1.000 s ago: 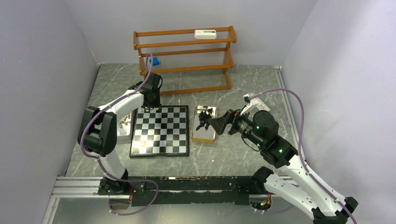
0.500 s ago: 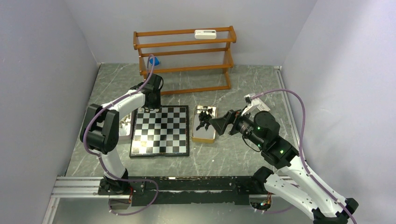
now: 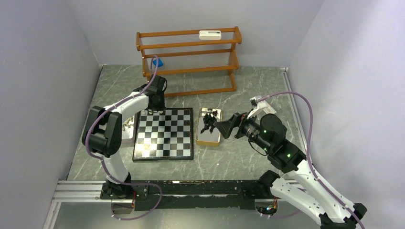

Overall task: Set up the chess pieces on the board
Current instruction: Place the chess piece on the chessboard.

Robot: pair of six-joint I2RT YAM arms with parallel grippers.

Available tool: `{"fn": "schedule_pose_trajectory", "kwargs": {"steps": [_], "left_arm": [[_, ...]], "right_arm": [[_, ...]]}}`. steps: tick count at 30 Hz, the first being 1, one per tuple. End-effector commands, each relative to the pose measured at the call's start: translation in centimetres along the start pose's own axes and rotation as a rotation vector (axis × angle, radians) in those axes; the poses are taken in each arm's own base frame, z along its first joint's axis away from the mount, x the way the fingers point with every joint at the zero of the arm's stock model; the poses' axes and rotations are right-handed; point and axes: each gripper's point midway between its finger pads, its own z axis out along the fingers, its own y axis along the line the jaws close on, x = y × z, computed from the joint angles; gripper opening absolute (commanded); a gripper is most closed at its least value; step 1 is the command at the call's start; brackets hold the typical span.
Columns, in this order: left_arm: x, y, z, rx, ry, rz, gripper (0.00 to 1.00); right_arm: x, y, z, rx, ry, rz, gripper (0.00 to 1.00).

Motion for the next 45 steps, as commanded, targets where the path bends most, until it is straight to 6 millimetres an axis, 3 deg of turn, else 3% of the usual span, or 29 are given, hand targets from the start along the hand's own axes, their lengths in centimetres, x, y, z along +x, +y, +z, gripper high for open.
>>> {"fn": "schedule_pose_trajectory", "kwargs": {"steps": [1,21,33,45], "left_arm": [[-0.4,-1.0,0.2,0.024,-0.01,0.005,0.19],[-0.1,-1.3,0.0,0.024,0.032,0.019,0.23],[-0.5,-1.1,-0.1,0.015,0.021,0.026,0.36],[-2.7,-1.1,-2.6,0.021,-0.039,0.016,0.39]], "right_arm": [[-0.8,0.4,-0.5,-0.011,-0.03,-0.006,0.96],[-0.7,-0.1,-0.3,0.008,-0.035,0.001,0.96],[-0.7,-0.2,-0.5,0.01,-0.045,-0.001,0.96],[-0.7,-0.4,-0.6,0.016,-0.049,-0.006,0.96]]}}
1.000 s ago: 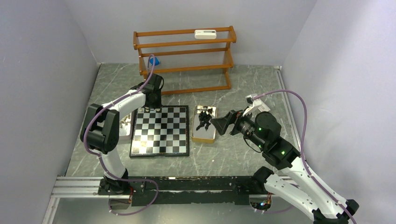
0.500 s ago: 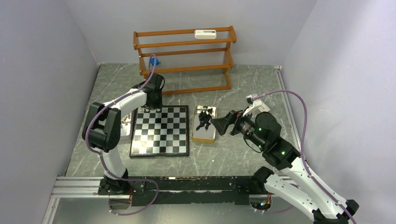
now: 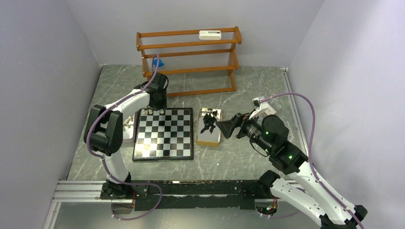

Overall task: Set up the chess pieces on the board
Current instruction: Place the chess piece on the chessboard, then pick up the chess piece from the storage box.

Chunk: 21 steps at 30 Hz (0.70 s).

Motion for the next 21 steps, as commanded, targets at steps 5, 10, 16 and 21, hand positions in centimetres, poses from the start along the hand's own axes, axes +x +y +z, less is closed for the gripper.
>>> {"fn": "schedule_pose_trajectory", "kwargs": {"steps": [5,10,16,21], "left_arm": [[-3.7,0.9,-5.6,-0.025,-0.145,-0.021,0.39],[-5.2,2.9,-8.7,-0.083,-0.224,-0.047,0.39],[-5.9,8.3,-9.5,-0.152,-0.232,-0.155,0.35],[-5.9,13.8,-9.1,-0.2,-0.243,-0.279,0.34]], "right_arm": [[-0.2,-0.3,-0.3,0.011,-0.017,-0.012,0.96],[0.0,-0.2,-0.2,0.005,-0.015,-0.006,0.96],[0.2,-0.2,0.0,0.002,-0.009,-0.001,0.96],[0.2,-0.2,-0.1,0.004,-0.007,-0.002,0.96]]}}
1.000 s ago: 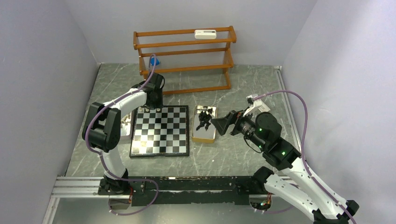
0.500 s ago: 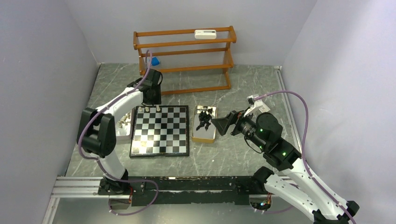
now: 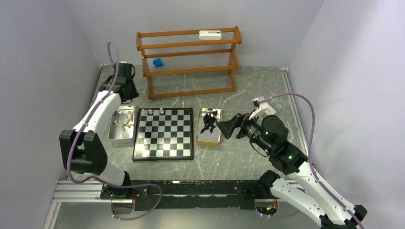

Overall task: Set up the chess pieces on the board
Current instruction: Pick up the chess piece from the storage box.

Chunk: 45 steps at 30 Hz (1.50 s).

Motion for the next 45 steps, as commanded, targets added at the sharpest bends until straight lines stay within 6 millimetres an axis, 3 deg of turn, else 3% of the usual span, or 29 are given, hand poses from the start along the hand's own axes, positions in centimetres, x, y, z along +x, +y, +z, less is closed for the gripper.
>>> {"fn": "schedule_pose_trajectory", "kwargs": {"steps": [1,6,14,19,45], "left_arm": [[-0.4,4.5,0.6,-0.061,-0.006,-0.078,0.33],[0.4,7.4,2.9,-0.1,0.018,-0.14,0.31],[4.4,8.2,5.8,-0.131,0.126,-0.138,0.31],[5.7,9.1,7.0,-0.154,0.176,-0.139,0.34],[7.9,9.3,9.2,-0.121,0.266,-0.151,0.35]], "right_arm": [[0.0,-0.1,-0.1,0.0,-0.008,0.0,0.96],[0.0,-0.2,-0.2,0.008,-0.003,-0.009,0.96],[-0.1,-0.4,0.0,0.02,-0.006,-0.012,0.96],[0.2,-0.2,0.3,0.01,0.007,-0.008,0.96],[-0.3,0.2,0.6,0.001,0.003,-0.017,0.96]]}}
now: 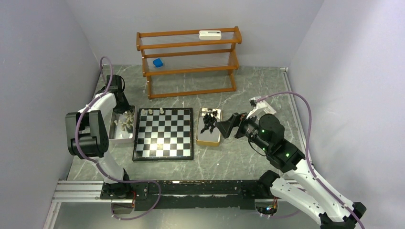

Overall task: Set up the chess pieces on the board
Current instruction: Pick up the chess piece from the storage box.

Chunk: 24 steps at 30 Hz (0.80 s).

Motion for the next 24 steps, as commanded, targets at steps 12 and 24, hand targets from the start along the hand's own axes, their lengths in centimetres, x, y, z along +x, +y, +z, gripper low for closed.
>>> {"fn": "schedule_pose_trajectory", "kwargs": {"steps": [12,24], "left_arm": [[0.0,0.1,1.07,0.017,0.017,0.007,0.31],[0.33,0.04,1.0,0.024,0.028,0.005,0.19]], "right_arm": [[-1.2,0.96,0.16,-0.035,-0.034,-0.008,0.96],[-1.13,0.76,-0.31,-0.03,-0.043,-0.003,0.96]]}}
